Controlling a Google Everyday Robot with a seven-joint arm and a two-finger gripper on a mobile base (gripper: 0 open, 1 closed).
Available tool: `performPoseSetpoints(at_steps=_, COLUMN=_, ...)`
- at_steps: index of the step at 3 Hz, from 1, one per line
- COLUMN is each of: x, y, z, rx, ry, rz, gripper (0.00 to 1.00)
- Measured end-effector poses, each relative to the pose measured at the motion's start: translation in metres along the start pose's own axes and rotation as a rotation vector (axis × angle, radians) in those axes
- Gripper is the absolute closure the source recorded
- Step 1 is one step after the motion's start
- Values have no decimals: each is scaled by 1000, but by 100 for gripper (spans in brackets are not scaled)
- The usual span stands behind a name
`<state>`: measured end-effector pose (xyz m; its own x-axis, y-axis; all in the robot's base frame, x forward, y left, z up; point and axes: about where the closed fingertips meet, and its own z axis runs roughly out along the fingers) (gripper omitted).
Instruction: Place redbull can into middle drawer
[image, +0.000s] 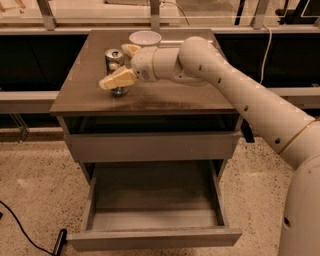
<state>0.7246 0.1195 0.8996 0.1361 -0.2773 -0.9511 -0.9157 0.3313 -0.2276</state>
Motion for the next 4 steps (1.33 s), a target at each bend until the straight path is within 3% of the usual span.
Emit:
performPoseSetpoints(at_steps=2, x=-17, y=1, z=11, rx=-47, ry=-30, rz=22, gripper=64)
performPoseSetpoints(at_steps=3, x=-25, y=14, z=0, rx=-120, ry=-64, rz=34, gripper=87)
performPoseSetpoints(at_steps=4, x=-44, y=44, z=-32, rx=-176, ry=-134, rz=34, gripper=100)
